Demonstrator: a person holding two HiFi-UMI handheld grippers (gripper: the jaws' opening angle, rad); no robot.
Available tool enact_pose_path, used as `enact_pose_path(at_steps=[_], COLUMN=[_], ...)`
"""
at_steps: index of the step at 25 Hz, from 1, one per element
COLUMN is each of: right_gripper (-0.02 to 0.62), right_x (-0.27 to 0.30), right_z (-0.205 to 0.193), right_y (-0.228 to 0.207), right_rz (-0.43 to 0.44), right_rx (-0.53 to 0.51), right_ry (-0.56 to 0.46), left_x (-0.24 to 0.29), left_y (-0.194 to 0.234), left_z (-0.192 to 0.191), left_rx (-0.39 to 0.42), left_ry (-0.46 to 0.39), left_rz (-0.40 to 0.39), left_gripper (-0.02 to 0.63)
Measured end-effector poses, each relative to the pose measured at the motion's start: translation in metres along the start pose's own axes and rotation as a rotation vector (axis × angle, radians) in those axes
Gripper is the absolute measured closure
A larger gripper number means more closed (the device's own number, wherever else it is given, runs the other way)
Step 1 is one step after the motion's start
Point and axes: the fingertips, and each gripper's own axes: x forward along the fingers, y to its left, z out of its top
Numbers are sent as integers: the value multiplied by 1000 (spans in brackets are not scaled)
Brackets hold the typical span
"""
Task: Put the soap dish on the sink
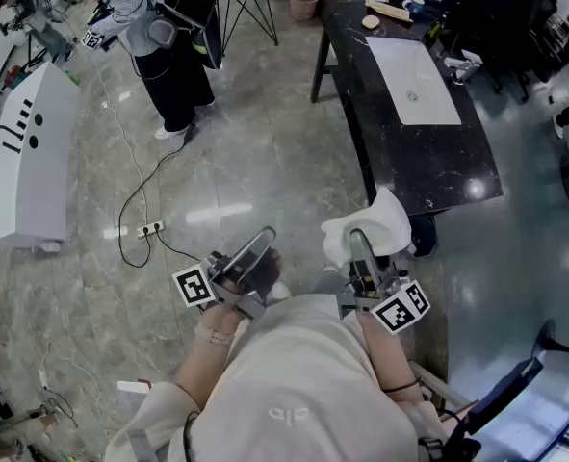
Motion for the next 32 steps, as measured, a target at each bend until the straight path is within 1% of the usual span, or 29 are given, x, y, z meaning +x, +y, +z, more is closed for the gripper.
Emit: enact_pose_path(at_steps=[3, 8, 12, 18, 24, 28, 32], right_gripper=[434, 434, 434, 434, 434, 435, 434], right_x=[3, 15, 34, 69, 105, 133, 163], right_z=[-1, -7, -6, 8, 17, 34, 57], right_y=[1, -2, -16, -57, -111, -153, -194], right_rz=[4, 10, 22, 17, -13, -40, -54], right_rx=[-4, 6, 15, 56, 95, 120, 145], right_ry=[7, 25, 29, 21, 27, 22, 13], left_x=[-6, -4, 7, 42, 84, 122, 162], left_y=[0, 5, 18, 46, 90, 118, 141], left_z=[2, 11, 23, 43, 68, 85, 107], left_rx=[7, -5, 4, 3, -18, -36, -30], left_ry=[-10, -20, -14, -2, 18, 40, 48], left_rz=[4, 19, 39, 72, 117, 146, 170], left_gripper=[598, 598, 598, 598, 598, 598, 598])
